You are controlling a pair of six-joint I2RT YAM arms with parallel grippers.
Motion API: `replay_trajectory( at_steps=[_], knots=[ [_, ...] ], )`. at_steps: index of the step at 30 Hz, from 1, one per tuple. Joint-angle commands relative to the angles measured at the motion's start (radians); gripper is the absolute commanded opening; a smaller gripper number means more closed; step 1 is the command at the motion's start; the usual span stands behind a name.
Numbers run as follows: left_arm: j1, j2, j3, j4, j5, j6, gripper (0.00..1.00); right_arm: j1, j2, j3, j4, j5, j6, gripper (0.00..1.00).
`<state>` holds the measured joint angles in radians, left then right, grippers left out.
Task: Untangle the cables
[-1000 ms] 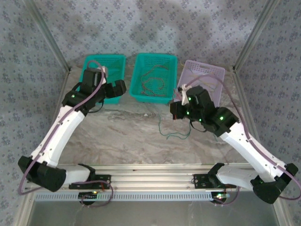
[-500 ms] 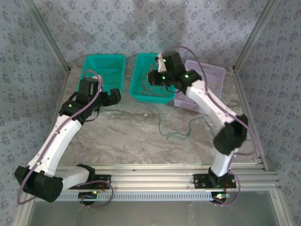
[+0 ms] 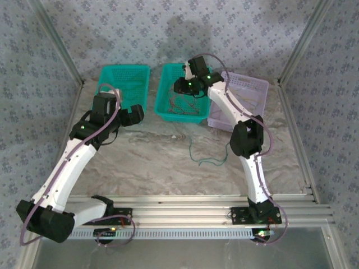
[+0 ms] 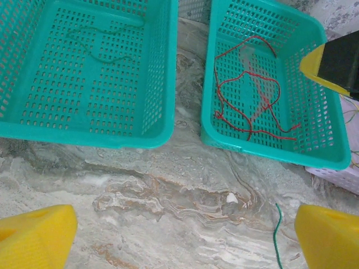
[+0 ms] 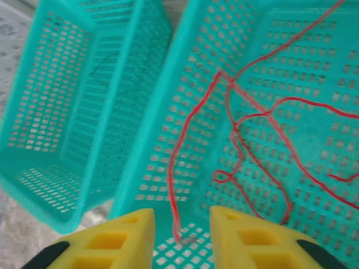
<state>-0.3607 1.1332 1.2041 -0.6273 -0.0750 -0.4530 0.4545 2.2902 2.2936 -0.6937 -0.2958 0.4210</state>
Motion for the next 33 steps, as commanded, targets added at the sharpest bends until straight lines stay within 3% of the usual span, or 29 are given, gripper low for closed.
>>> replay_trajectory(
  at_steps=[1,4,7,10,16,23,28,33],
  knots=[
    [0.0,-0.009,0.0,0.02,0.015,0.013,1.0,0.009,-0.013,0.071,-0.064,0.03,-0.026,0.47],
    [0.0,-0.003,0.002,0.017,0.021,0.013,1.0,0.01,-0.048,0.077,-0.102,0.069,-0.052,0.53],
    [-0.001,-0.004,0.002,0.016,0.024,0.013,1.0,0.029,-0.158,0.001,-0.108,0.192,-0.1,0.54],
    [-0.015,-0.004,0.004,0.012,0.026,0.019,1.0,0.066,-0.365,-0.256,-0.025,0.313,-0.114,0.58],
    [-0.068,0.022,0.032,-0.001,0.036,0.013,0.99,0.068,-0.743,-0.754,0.088,0.411,0.002,0.62],
    [-0.096,0.027,0.04,-0.025,0.025,0.025,0.99,0.065,-1.008,-1.206,0.028,0.416,0.081,0.62],
    [-0.113,0.028,0.034,-0.022,0.012,0.028,0.99,0.034,-1.078,-1.433,0.035,0.424,0.139,0.61],
    [-0.116,0.036,0.035,-0.025,0.012,0.028,1.0,0.0,-1.054,-1.495,0.081,0.409,0.149,0.58]
  ],
)
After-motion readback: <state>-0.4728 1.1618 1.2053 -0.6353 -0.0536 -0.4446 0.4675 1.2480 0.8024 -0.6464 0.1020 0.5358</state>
